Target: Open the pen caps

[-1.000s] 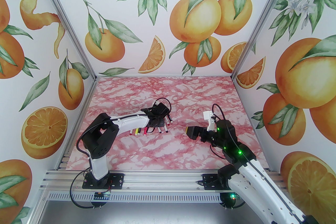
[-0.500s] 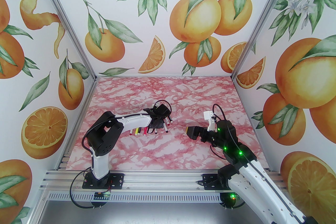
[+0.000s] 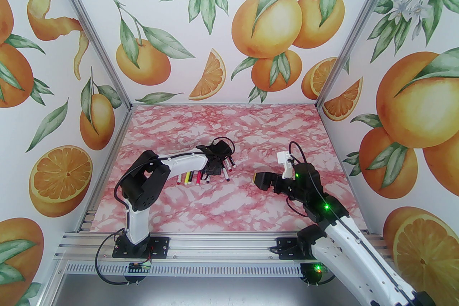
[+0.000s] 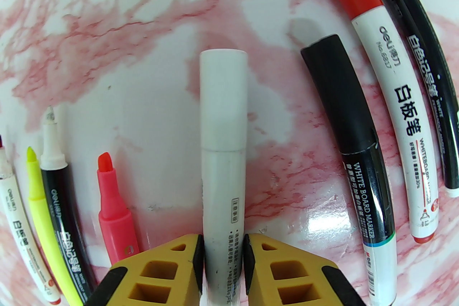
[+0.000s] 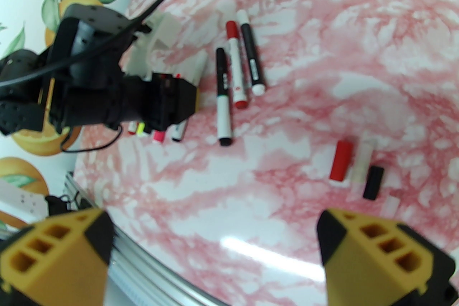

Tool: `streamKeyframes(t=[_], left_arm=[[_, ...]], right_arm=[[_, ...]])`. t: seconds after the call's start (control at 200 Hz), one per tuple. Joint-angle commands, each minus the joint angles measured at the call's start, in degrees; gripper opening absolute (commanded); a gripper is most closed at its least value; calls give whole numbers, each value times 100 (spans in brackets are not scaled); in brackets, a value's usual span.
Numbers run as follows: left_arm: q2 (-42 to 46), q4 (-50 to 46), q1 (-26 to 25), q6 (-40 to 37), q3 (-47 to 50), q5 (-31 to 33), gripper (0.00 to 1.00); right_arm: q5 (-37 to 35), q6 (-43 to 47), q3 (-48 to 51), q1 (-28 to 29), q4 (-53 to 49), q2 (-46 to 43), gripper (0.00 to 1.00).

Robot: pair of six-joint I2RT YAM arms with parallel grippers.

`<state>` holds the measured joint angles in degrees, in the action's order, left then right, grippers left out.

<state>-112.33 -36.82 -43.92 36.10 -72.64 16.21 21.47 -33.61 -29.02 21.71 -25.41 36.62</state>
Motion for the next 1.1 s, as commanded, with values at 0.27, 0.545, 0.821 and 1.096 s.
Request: streamKeyframes(t=[0.27, 0.545, 0.821, 1.096], left_arm=[[827, 318, 119, -717, 386, -737, 16], [2396, 1170, 219, -1610, 1158, -2535, 15], [2981, 1767, 171, -2105, 1473, -4573, 15], [2828, 2295, -159, -1930, 1367, -5175, 15]], right_arm=[[169, -402, 97, 30, 220, -67, 99], [158, -1456, 94, 34, 823, -111, 89], [120, -2342, 97, 84, 2077, 390, 75], [-438, -2326, -258, 541, 2295, 952, 74]])
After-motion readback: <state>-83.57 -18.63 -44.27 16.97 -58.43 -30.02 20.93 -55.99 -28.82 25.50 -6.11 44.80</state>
